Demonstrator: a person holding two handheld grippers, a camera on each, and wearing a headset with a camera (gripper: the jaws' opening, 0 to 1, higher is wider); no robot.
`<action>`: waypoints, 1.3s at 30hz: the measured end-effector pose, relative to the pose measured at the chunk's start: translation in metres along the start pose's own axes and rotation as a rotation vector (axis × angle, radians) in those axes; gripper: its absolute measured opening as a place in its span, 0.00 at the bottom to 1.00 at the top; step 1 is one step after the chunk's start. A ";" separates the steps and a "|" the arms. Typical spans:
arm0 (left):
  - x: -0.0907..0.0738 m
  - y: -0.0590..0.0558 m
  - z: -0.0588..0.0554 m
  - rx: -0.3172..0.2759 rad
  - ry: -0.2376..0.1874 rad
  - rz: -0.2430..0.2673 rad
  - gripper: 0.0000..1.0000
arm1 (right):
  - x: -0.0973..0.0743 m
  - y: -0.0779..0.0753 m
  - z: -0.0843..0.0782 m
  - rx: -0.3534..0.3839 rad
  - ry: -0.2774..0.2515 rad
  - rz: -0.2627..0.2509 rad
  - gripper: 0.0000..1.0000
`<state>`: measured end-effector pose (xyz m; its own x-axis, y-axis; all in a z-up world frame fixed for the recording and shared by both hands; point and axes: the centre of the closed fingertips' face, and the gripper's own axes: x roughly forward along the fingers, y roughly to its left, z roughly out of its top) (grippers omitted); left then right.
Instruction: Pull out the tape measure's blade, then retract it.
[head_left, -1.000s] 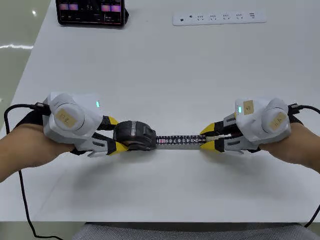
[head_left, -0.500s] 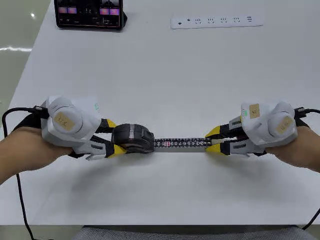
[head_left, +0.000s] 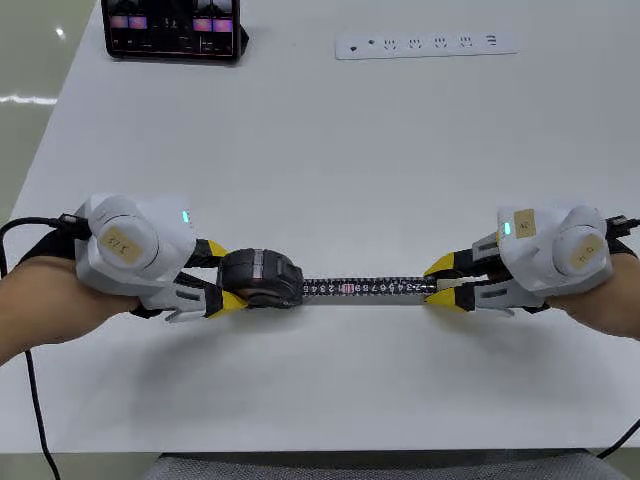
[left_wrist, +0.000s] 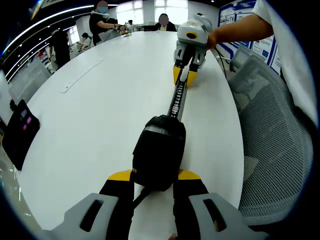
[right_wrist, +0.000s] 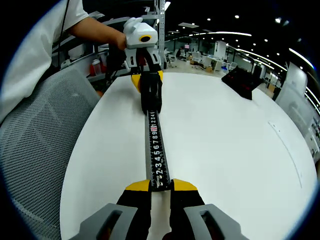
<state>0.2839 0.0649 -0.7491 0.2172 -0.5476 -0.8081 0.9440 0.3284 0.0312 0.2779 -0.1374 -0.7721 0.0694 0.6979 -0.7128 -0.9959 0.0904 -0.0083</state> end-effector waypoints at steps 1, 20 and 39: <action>0.000 0.000 0.000 0.000 0.001 0.000 0.24 | -0.001 0.000 -0.001 0.001 0.002 -0.001 0.10; 0.000 -0.001 -0.001 0.003 0.005 -0.001 0.24 | -0.020 -0.002 -0.022 0.010 0.041 -0.016 0.09; 0.000 -0.001 0.000 0.005 0.008 0.000 0.24 | -0.033 -0.004 -0.036 0.003 0.088 -0.022 0.09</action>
<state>0.2832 0.0640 -0.7492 0.2152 -0.5417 -0.8126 0.9453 0.3245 0.0341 0.2777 -0.1865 -0.7737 0.0856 0.6307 -0.7713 -0.9939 0.1076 -0.0224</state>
